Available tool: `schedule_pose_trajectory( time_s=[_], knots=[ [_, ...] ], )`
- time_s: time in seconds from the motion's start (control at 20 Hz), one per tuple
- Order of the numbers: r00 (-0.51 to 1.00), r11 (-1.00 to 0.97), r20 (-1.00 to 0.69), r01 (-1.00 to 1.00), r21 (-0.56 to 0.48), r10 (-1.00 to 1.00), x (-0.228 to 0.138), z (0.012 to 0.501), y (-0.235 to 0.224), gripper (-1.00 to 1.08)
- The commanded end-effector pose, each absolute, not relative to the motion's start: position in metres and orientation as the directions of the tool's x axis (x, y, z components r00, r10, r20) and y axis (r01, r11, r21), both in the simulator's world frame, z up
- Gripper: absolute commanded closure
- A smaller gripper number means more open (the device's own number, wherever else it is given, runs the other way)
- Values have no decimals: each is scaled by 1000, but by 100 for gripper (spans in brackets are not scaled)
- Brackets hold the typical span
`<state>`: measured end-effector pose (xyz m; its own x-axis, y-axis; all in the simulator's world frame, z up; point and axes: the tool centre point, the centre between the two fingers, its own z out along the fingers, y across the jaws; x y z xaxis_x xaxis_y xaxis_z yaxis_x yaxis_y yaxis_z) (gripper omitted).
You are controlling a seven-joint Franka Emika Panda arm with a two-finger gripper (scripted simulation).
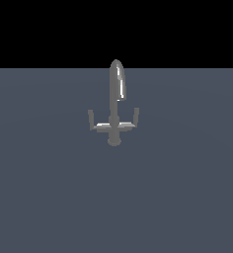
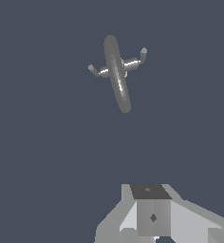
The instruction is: Turn on the faucet by rotating a designated handle.
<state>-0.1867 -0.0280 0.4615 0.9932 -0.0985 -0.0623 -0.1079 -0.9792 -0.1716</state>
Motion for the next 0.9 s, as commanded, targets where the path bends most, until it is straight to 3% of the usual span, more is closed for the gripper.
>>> schedule_pose_trajectory(
  time_s=[0.0, 0.85],
  knots=[
    [989, -968, -88, -132, -213, -115, -172, 453, -35, 108],
    [946, -836, -269, -291, -466, -179, -82, 387, -71, 108]
  ],
)
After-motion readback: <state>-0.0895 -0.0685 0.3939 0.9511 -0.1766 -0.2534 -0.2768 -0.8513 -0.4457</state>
